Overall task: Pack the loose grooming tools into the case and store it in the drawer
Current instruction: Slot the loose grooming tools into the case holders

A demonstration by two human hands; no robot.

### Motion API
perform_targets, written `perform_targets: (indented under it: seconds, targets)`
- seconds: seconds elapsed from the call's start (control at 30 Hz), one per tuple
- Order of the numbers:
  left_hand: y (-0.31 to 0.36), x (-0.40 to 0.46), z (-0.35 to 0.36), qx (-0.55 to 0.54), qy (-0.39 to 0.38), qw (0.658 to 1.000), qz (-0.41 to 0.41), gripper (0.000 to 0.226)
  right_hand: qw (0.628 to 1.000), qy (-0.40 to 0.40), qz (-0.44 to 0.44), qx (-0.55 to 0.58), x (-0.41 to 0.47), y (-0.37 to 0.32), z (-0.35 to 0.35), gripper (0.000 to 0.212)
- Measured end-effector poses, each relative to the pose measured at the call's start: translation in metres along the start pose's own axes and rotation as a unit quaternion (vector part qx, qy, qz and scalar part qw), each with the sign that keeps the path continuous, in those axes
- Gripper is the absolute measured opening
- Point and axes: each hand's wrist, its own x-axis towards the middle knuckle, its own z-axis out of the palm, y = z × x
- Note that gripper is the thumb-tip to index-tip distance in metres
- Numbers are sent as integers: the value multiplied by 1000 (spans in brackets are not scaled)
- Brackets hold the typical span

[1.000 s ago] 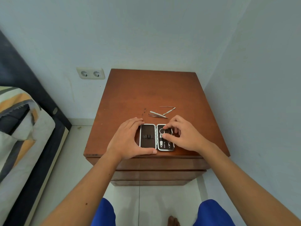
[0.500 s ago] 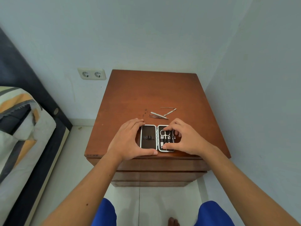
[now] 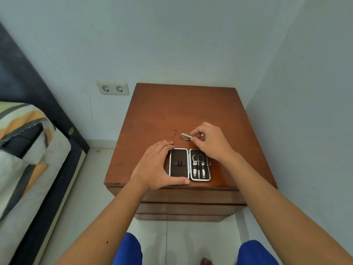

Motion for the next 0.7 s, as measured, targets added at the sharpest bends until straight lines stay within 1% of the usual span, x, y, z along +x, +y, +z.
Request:
perform_targets:
  seconds: [0.2,0.4,0.47,0.57,0.63,0.7]
  targets:
    - [-1,1,1,-4,-3,1000,1,127,995,-62,-17,-77,14,-11,8,17]
    - [-1,0,2,-4,0,1000,4,128,995,-62,-13,-76,12,-14,9,10]
    - [-1,1,1,-8,3,1000,6,128,999,-33,-6,-19,8,-15,5,7]
    - [-2,1,0,-14,5,1000,8,130,992,2,41,116,2,-20,-3,6]
    - [-2,1,-1,-21,1,1000,7,132,979,-10,67,194,-1,-22,-5,13]
    - [-2,1,-2,-23,-3,1000,9,132,964,-40,71,253,-4,-21,-4,27]
